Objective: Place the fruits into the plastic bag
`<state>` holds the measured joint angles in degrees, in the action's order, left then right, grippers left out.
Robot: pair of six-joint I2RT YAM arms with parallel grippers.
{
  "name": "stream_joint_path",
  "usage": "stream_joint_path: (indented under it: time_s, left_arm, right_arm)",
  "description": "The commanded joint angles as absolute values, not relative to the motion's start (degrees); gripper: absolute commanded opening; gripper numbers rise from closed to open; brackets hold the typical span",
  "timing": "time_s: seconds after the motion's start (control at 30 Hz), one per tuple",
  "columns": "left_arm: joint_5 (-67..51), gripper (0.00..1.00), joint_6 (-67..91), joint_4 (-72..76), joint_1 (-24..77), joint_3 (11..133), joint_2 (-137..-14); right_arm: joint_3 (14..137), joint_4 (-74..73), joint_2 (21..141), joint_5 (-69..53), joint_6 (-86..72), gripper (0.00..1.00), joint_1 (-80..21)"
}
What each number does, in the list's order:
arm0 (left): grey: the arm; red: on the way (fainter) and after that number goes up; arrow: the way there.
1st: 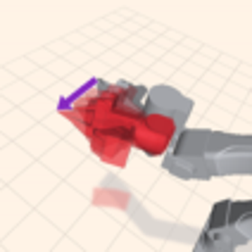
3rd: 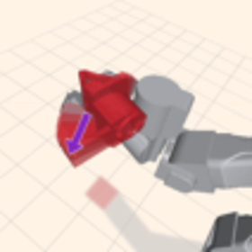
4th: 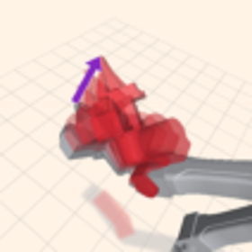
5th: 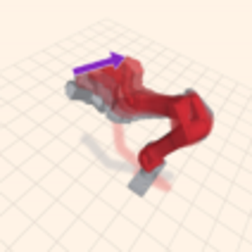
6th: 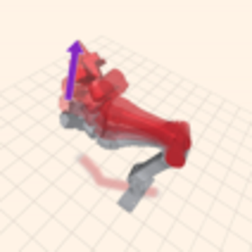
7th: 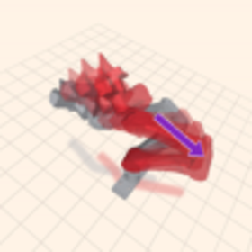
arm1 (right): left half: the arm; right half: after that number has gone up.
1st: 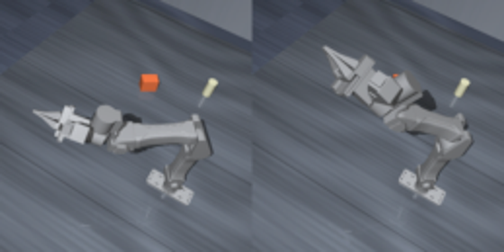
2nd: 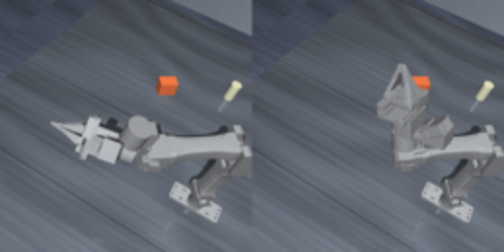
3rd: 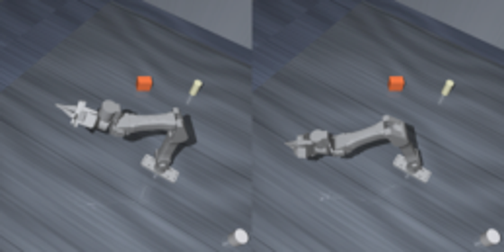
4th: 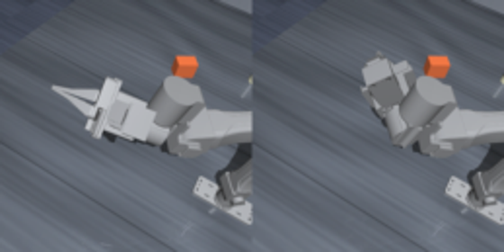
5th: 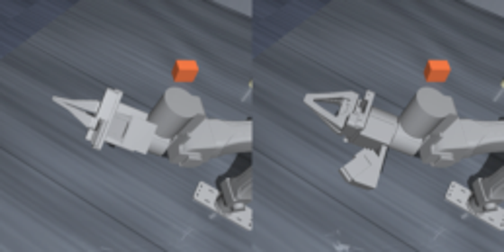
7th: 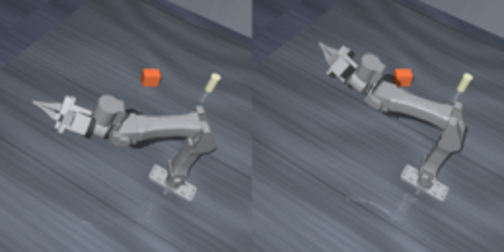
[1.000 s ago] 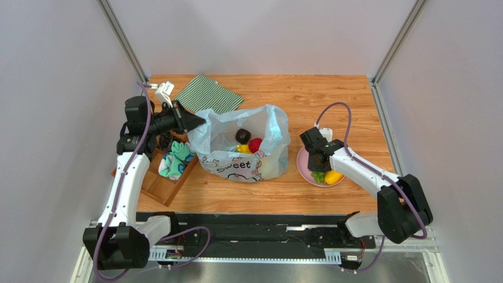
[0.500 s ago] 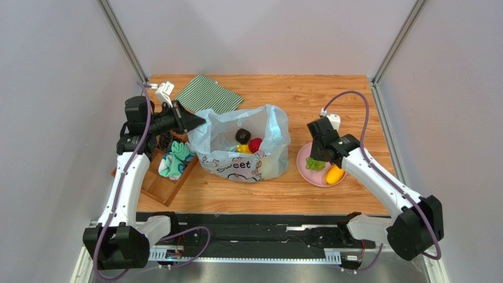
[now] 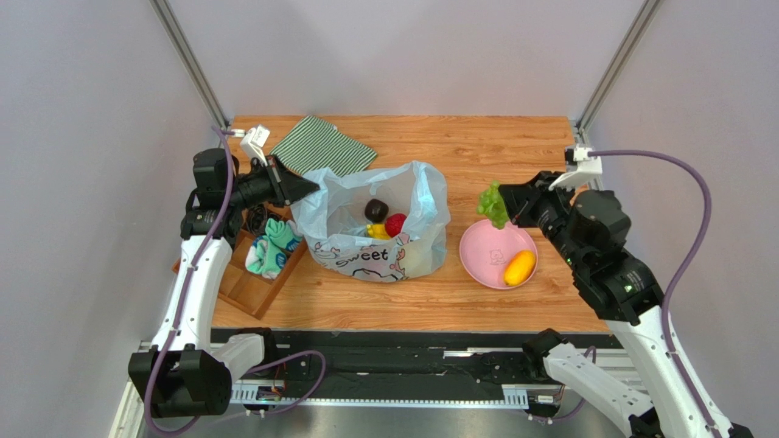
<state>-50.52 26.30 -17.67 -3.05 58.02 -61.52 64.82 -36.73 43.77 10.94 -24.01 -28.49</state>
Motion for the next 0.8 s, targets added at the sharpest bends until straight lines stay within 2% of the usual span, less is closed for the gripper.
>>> stream_joint_path:
  time_s: [0.0,0.2,0.3,0.43,0.63,0.77]
  left_arm:
    - [-52.47,0.00,27.07,-14.94,-3.34,58.36,-61.61]
    - [-52.29,0.00,26.98,-15.03,-3.25,58.27,-61.52]
    - [-52.12,0.00,27.07,-15.03,-3.25,58.27,-61.52]
    - [-52.21,0.00,27.07,-14.94,-3.25,58.27,-61.61]
    - [-52.03,0.00,26.89,-15.20,-3.34,58.36,-61.52]
    - [-52.03,0.00,26.89,-15.29,-3.34,58.45,-61.61]
  right_arm:
    - [71.09,-24.09,45.95,-4.78,-20.48,0.00,-28.92]
    - [75.76,-11.62,49.57,-21.76,-24.60,0.00,-29.44]
    - [75.59,-4.85,50.97,-25.39,-25.75,0.00,-32.16]
    - [77.33,-0.97,54.31,-24.87,-23.12,0.00,-38.83]
    - [83.58,-5.62,63.27,-19.70,-15.83,0.00,-51.22]
    - [86.04,-9.75,68.11,-12.68,-15.20,0.00,-52.38]
